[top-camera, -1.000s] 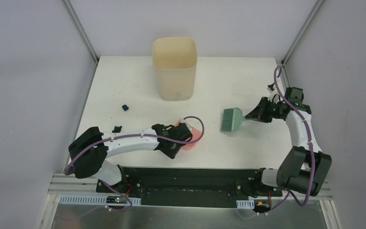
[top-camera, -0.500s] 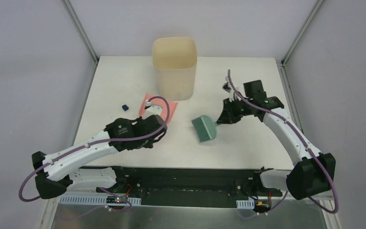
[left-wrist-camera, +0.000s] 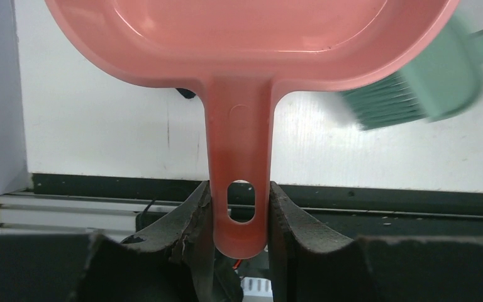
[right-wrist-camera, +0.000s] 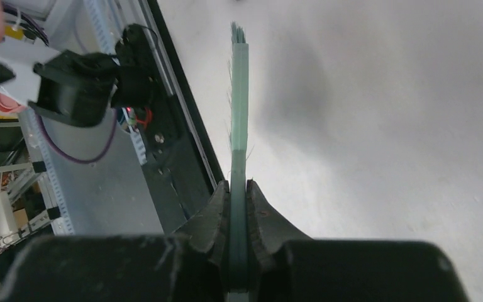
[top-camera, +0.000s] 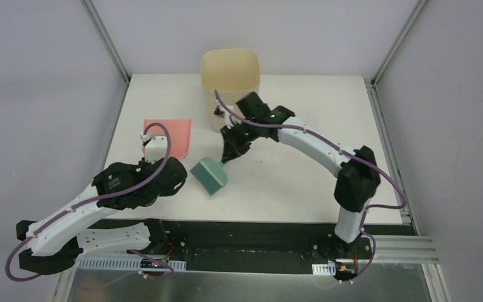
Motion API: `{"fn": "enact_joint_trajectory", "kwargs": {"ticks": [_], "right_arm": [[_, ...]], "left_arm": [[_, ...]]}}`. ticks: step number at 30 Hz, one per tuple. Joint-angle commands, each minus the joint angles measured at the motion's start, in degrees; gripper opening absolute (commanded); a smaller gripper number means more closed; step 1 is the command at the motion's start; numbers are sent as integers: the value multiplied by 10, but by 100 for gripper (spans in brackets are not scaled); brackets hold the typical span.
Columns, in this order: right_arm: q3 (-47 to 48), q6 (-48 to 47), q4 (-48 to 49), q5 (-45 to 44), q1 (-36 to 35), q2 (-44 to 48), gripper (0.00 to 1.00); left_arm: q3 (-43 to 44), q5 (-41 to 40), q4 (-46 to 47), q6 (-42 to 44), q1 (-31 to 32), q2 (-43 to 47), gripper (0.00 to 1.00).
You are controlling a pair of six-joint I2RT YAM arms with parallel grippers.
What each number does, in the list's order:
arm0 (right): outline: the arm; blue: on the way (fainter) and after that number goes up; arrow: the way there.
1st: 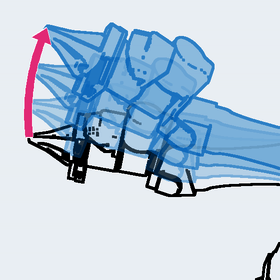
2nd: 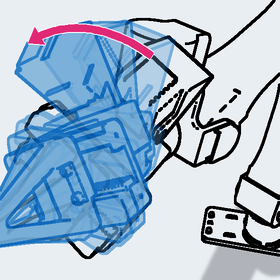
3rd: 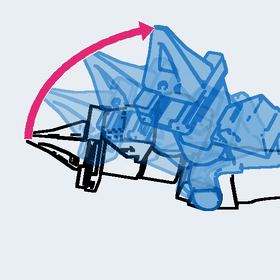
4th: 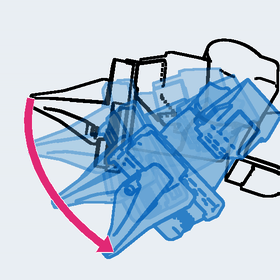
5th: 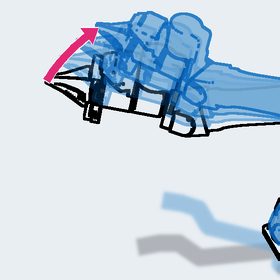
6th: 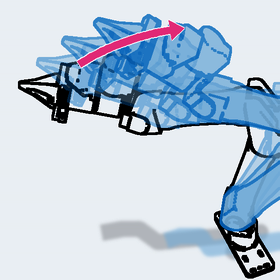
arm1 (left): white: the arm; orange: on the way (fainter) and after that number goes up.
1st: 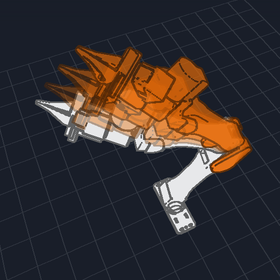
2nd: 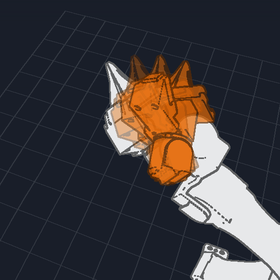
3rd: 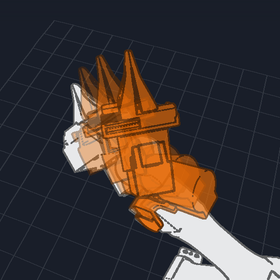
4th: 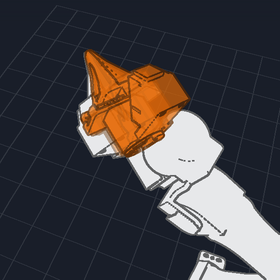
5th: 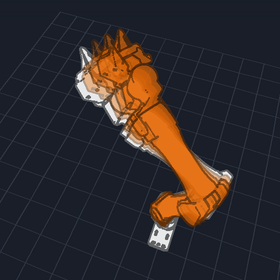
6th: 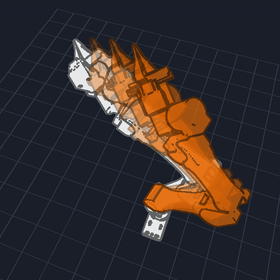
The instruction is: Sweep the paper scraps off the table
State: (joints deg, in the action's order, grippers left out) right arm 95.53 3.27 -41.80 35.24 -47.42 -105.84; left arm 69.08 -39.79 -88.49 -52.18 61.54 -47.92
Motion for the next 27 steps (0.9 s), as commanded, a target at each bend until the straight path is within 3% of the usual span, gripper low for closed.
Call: {"fn": "enact_joint_trajectory", "kwargs": {"ticks": [1, 2, 3, 6, 8, 12, 13, 14, 16, 20, 23, 27], "right_arm": [[88, 123, 108, -6, -48, -67, 0], [87, 133, 150, -6, -52, -75, 0], [83, 211, 198, -9, -54, -83, 0], [86, 331, 309, -10, -63, -115, 0], [108, 387, 354, -13, -67, -150, 0], [193, 387, 401, -13, -72, -238, 0], [212, 472, 409, -8, -74, -259, 0], [230, 560, 409, -8, -75, -285, 0], [264, 597, 403, -20, -79, -318, 0], [323, 600, 307, -47, -91, -349, 0], [348, 582, 234, -151, -101, -357, 0], [347, 574, 154, -205, -105, -351, 0]], "left_arm": [[42, -34, -99, -85, 4, 21, 13], [47, -38, -121, -109, 4, 24, 13], [51, -39, -127, -112, 4, 28, 13], [48, -42, -128, -115, 4, 59, 11], [43, -50, -127, -125, 4, 80, 8], [45, -48, -128, -132, 4, 92, 6], [44, -45, -128, -127, 4, 89, 6], [43, -44, -128, -124, 3, 84, 6], [40, -39, -127, -122, 2, 74, 7], [34, -35, -128, -125, 3, 63, 7], [32, -37, -128, -118, 3, 56, 7], [36, -41, -127, -112, 3, 47, 8]]}}
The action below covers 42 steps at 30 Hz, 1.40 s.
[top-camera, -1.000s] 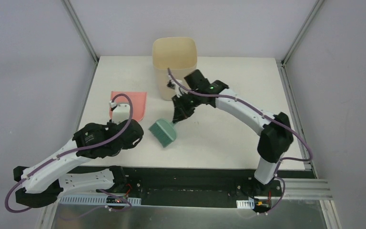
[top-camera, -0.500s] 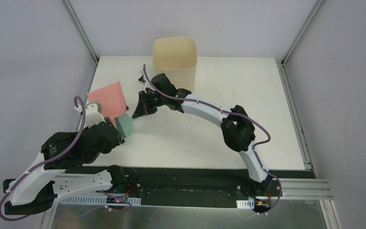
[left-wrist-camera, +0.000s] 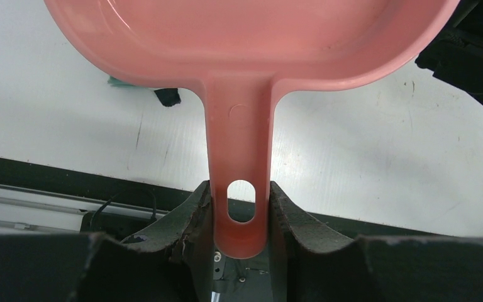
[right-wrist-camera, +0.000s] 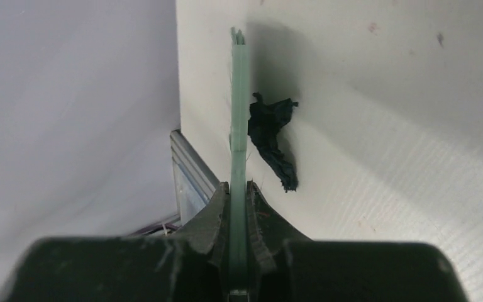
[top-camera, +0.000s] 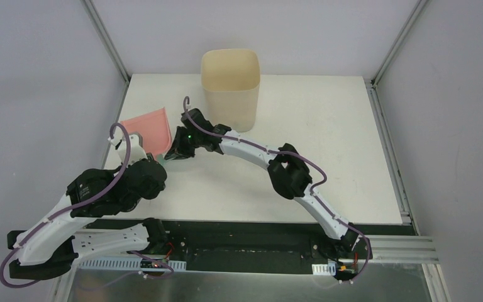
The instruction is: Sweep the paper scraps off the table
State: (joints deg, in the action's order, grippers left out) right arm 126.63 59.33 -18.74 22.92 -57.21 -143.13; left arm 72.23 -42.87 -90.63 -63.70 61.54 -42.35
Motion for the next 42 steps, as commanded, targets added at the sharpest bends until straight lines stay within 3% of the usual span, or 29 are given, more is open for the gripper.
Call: {"fn": "enact_joint_trajectory", "kwargs": {"ticks": [1, 9, 19, 22, 28, 35, 41, 42], "right_arm": [[31, 11, -100, -95, -7, 27, 0], [-122, -55, -209, -144, 10, 153, 0], [-439, -144, -220, -125, 154, 387, 0], [-411, -194, -253, -94, 160, 412, 0], [-316, -200, -190, -81, 115, 400, 0], [-199, -190, -54, -143, 75, 277, 0], [-50, -190, -28, -143, 69, 142, 0], [-34, -139, -21, -123, 65, 126, 0]], "left_arm": [[4, -10, -106, 3, 2, -10, 8], [5, -11, -105, 23, 3, -7, 8], [36, -30, -106, 74, 3, -15, 8], [42, -33, -106, 89, 3, -23, 8], [40, -27, -101, 84, 3, -36, 9], [22, -5, -78, 84, 2, -29, 9], [24, -7, -75, 89, 3, -37, 9], [27, -7, -75, 89, 3, -39, 9]]}}
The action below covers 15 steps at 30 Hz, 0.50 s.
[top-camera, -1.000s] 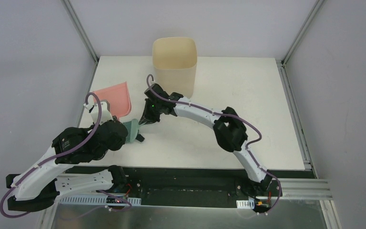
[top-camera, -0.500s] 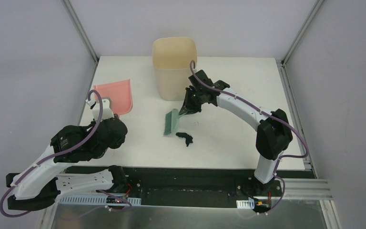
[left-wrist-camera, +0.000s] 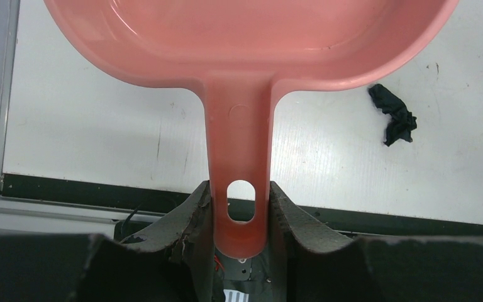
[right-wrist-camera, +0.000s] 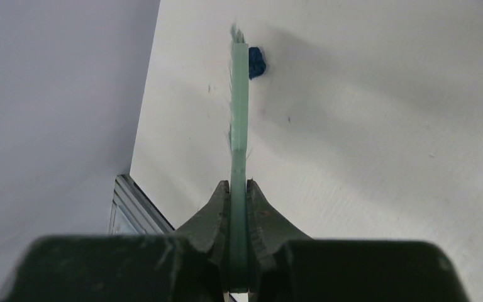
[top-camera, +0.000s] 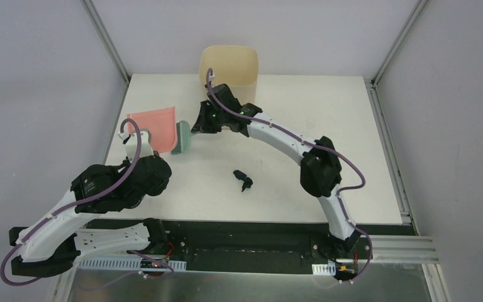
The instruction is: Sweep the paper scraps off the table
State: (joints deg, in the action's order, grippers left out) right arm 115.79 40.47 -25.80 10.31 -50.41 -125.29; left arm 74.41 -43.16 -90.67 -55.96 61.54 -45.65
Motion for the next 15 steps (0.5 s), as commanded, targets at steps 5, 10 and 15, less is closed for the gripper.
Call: {"fn": "enact_joint_trajectory", "kwargs": {"ticks": [5, 10, 15], "right_arm": [[142, 90, 70, 27, -18, -126, 0], [187, 97, 58, 0, -32, -169, 0], [184, 122, 14, -39, -32, -182, 0]], "left_arm": [[19, -14, -81, 17, 3, -14, 10], [17, -14, -94, 16, 3, -25, 10], [2, -9, -90, 15, 3, -22, 10]]}}
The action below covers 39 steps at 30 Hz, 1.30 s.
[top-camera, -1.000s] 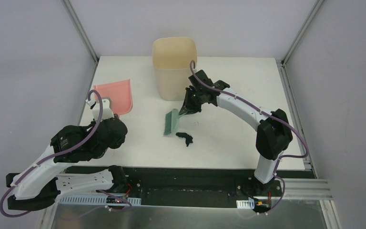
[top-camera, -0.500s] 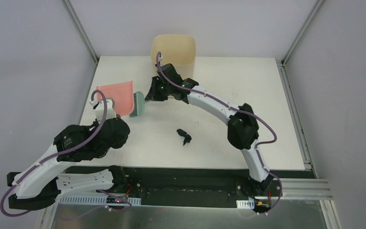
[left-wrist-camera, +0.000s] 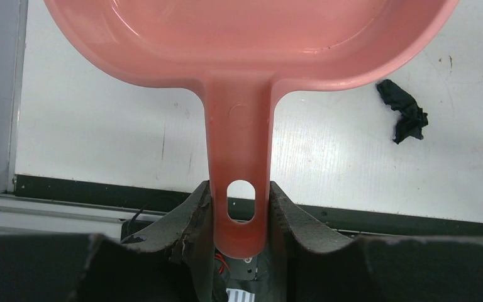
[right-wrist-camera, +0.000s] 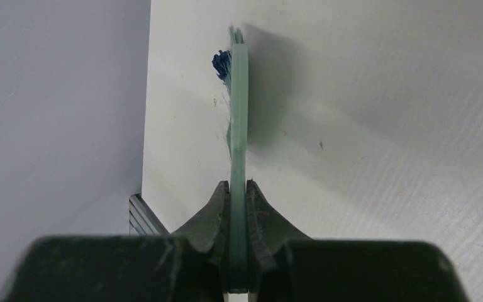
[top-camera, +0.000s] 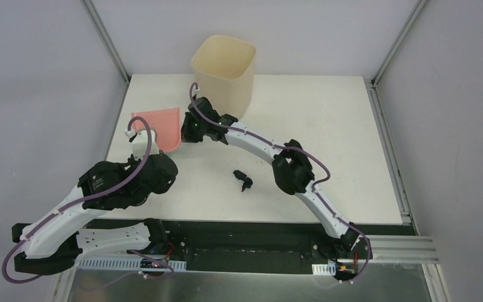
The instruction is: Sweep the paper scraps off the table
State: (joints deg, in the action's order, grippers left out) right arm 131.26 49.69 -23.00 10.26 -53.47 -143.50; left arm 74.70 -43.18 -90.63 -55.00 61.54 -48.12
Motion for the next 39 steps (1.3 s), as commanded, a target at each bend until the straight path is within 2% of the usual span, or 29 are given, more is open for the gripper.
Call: {"fn": "enact_joint_trajectory", "kwargs": {"ticks": [1, 6, 12, 16, 21, 23, 26, 28, 30, 37, 39], "right_arm": [[22, 40, -35, -50, 1, 4, 0], [-67, 83, -108, -64, 15, 66, 0], [-247, 110, -103, -7, 47, 173, 0], [-386, 102, -76, 15, 83, 252, 0], [-497, 42, -59, 51, 139, 347, 0], [-489, -18, -57, 84, 140, 366, 0], [-466, -57, -22, 145, 131, 371, 0], [-464, -48, 36, 194, 126, 366, 0], [-451, -24, 79, 200, 117, 355, 0], [-313, 1, 169, 207, 80, 243, 0], [-263, 22, 166, 204, 76, 195, 0]], "left_arm": [[-2, -9, -89, 6, 3, 3, 10], [-10, -10, -76, 18, 3, 7, 10], [-16, -2, -51, 39, 3, 7, 10], [-26, 8, -32, 49, 3, 12, 10], [-38, 24, -3, 64, 3, 15, 10], [-39, 24, 4, 70, 3, 11, 10], [-35, 23, 16, 75, 3, 4, 10], [-34, 28, 26, 79, 3, 0, 10], [-35, 34, 31, 81, 3, -6, 10], [-37, 58, 35, 71, 3, -24, 10], [-39, 65, 41, 70, 3, -26, 10]]}}
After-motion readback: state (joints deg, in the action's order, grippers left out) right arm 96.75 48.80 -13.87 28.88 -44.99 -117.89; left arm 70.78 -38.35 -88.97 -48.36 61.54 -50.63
